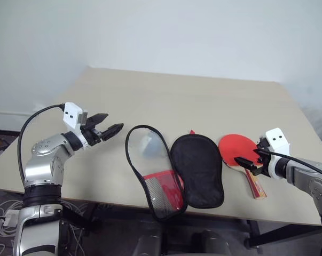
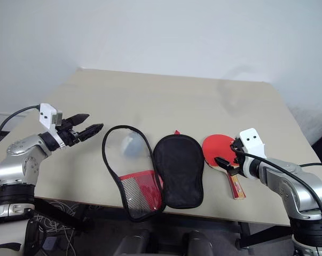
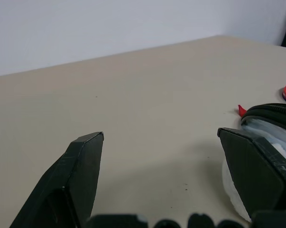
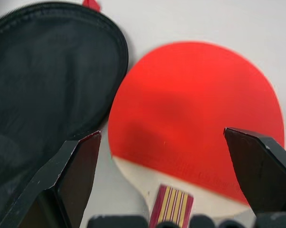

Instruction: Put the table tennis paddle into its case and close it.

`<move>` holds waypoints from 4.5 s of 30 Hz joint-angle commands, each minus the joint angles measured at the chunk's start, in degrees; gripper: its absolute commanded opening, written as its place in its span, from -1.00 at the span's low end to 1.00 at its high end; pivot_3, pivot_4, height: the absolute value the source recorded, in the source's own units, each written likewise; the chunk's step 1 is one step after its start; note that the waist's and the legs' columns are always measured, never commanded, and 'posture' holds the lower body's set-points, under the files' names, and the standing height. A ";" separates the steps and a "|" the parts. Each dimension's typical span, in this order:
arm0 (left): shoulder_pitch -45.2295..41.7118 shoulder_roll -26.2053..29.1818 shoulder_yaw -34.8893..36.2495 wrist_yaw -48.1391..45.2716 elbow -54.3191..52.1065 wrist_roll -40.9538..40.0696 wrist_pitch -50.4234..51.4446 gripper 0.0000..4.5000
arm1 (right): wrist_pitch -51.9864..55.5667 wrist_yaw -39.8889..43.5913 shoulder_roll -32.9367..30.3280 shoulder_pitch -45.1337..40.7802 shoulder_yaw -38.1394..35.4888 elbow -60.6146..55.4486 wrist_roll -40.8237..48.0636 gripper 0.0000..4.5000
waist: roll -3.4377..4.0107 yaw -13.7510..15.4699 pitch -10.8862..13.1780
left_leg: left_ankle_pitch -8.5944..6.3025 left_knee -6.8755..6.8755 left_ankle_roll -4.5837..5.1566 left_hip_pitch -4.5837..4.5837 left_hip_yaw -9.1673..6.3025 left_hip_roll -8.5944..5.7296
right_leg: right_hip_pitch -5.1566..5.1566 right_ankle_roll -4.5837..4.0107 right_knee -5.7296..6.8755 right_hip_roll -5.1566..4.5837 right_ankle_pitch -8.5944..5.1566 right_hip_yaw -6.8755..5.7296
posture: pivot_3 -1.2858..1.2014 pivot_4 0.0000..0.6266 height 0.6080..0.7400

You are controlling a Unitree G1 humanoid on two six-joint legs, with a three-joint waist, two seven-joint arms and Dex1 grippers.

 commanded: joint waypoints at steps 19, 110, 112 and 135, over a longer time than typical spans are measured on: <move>-2.05 4.63 1.15 -8.52 -4.75 -3.11 0.97 0.81 | 1.24 -4.12 1.97 10.87 -4.83 -3.69 -1.88 1.00 | 0.03 0.03 0.02 | -0.01 0.03 0.02 0.00 -0.11 0.00 | 0.06 -0.01 -0.02 -0.03 -0.01 0.07 | 0.03 -1.00 0.63; -3.65 3.10 -1.64 -8.44 -2.28 -0.79 -0.48 0.84 | 27.58 -22.99 39.24 -3.30 0.95 -18.56 -4.70 -0.49 | 0.58 -0.44 0.27 | -0.10 0.02 -0.10 0.02 0.14 0.06 | -0.20 -0.01 -0.06 0.21 0.29 0.14 | 0.03 -1.00 0.63; -3.43 3.17 -1.58 -8.40 -2.47 -0.81 -0.42 0.84 | 27.58 -23.80 39.84 -3.04 1.48 -18.61 -4.28 -0.49 | 0.59 -0.46 0.28 | -0.10 0.01 -0.10 0.02 0.14 0.05 | -0.20 -0.01 -0.06 0.20 0.29 0.14 | 0.03 -1.00 0.63; -2.23 3.22 -1.42 -8.17 -3.20 -0.92 -0.40 0.84 | 27.58 -28.64 38.57 -2.12 -0.11 -18.62 -1.01 -0.49 | 0.60 -0.61 0.29 | -0.10 -0.14 -0.10 0.02 0.26 0.05 | -0.28 -0.01 -0.09 0.20 0.29 0.21 | 0.03 -1.00 0.63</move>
